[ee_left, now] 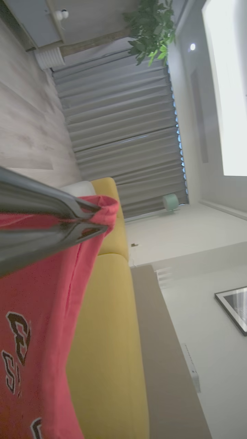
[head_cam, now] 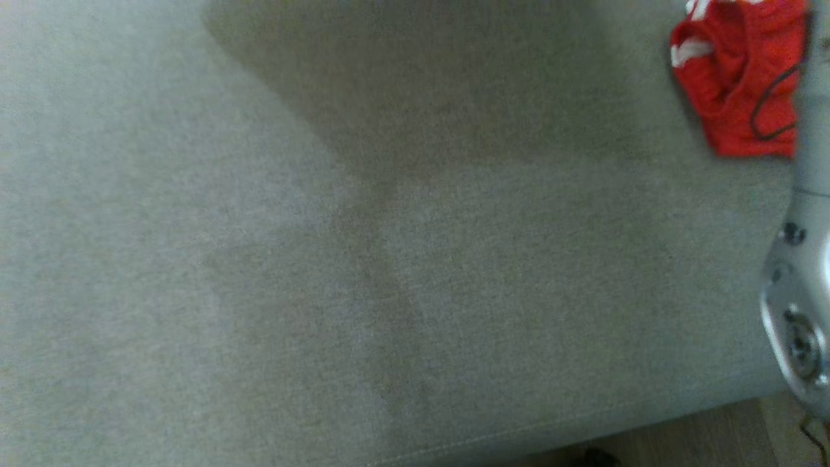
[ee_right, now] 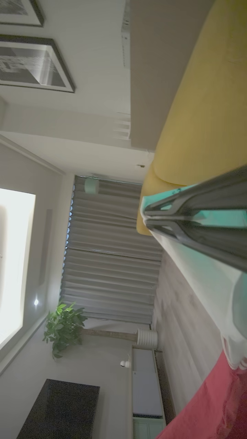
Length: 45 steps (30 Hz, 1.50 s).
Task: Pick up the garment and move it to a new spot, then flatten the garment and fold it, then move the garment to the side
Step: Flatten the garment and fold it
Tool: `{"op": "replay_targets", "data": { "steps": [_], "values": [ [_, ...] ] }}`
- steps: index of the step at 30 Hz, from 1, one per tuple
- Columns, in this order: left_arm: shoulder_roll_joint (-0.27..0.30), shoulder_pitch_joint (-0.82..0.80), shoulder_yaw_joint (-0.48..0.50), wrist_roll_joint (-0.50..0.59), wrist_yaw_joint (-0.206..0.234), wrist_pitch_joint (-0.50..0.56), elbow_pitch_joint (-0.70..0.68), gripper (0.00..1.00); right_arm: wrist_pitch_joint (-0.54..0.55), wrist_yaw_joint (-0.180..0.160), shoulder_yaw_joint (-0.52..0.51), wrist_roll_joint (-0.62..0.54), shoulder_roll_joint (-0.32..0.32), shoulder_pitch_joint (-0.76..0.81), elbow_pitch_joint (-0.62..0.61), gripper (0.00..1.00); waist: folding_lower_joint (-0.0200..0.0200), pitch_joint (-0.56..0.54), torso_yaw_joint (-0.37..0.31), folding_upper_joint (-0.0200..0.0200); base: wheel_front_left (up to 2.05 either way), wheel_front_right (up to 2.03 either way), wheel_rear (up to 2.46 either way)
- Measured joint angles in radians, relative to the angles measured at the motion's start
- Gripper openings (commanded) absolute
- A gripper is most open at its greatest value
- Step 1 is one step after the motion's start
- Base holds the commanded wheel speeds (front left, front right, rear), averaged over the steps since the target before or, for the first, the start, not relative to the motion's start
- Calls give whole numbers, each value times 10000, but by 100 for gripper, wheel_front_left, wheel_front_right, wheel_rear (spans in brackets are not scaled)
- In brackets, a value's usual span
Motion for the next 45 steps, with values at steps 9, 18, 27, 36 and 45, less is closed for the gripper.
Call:
{"op": "replay_targets", "data": {
  "steps": [9, 18, 27, 36, 45],
  "values": [
    [-61, 293, -73, -111, -336, -989, 1469, 0, -1277, 0, 1106, 700, 123, 1037, 596, 0, 2, 1645, -35, 0, 0, 0, 0],
    [-905, 2196, -128, -953, -600, -1829, 2061, 0, -1801, 0, 709, 1289, 148, 3331, -67, 0, -3, 1936, 433, 0, 0, 0, 0],
    [-1264, 5150, 111, -1503, -366, -2151, 698, 0, -1685, 0, -293, 1586, 146, 6900, -2466, 0, -4, 745, 816, 0, 0, 0, 0],
    [-1304, 9773, 416, -1687, 228, -2180, -1774, 0, -512, 0, -811, 1937, 318, 11875, -5244, 0, -7, -1136, 1130, 1, 0, 0, 0],
    [-1141, 14237, 610, -2174, 1200, -2119, -4514, 0, 803, 0, -803, 2332, 420, 15805, -7816, 0, -6, -3017, 1243, 1, 0, 0, 0]
  ]
}}
